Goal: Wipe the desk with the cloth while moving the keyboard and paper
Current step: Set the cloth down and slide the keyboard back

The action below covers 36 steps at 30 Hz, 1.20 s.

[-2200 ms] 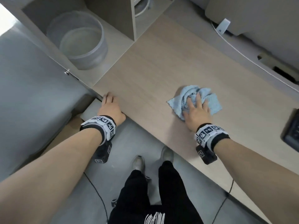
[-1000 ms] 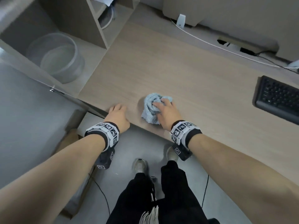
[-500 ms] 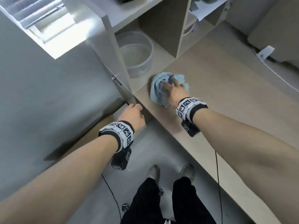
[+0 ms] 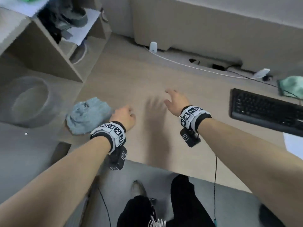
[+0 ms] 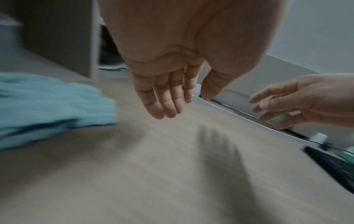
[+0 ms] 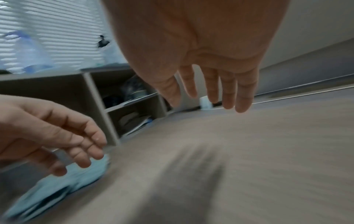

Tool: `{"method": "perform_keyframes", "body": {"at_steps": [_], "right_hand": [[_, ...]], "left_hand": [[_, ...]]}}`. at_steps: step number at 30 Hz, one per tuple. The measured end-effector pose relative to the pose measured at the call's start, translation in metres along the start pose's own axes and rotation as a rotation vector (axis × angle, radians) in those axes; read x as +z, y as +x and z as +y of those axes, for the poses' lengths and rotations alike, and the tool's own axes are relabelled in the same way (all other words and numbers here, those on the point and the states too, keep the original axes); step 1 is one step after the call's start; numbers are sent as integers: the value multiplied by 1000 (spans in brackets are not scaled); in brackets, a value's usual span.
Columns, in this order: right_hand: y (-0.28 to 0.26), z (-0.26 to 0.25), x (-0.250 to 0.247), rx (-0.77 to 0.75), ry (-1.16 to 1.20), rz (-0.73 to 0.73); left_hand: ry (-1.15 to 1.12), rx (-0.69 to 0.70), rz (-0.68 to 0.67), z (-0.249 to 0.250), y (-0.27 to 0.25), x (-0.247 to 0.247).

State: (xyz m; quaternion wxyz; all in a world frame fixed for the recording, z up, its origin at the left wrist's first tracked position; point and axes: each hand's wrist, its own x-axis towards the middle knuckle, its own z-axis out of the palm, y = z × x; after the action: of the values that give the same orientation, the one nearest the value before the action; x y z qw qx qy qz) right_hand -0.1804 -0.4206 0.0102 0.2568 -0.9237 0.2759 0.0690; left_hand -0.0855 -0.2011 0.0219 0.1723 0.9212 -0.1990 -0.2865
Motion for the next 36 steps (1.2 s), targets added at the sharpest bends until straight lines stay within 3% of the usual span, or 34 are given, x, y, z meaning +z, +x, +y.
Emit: {"method": "perform_keyframes", "body": {"at_steps": [8, 13, 18, 26, 36], "right_hand": [[-67, 266, -123, 497, 131, 267], [-108, 401, -167, 773, 217, 348], [-129, 496, -187, 974, 211, 413], [-135, 570, -190, 1187, 233, 352], [-117, 566, -198, 1248, 232, 353]], "left_hand": [[47, 239, -170, 234, 35, 129], [99, 216, -239, 332, 58, 196], [78, 97, -204, 396, 85, 241], [68, -55, -178, 432, 122, 274], [75, -134, -166, 437, 131, 277]]}}
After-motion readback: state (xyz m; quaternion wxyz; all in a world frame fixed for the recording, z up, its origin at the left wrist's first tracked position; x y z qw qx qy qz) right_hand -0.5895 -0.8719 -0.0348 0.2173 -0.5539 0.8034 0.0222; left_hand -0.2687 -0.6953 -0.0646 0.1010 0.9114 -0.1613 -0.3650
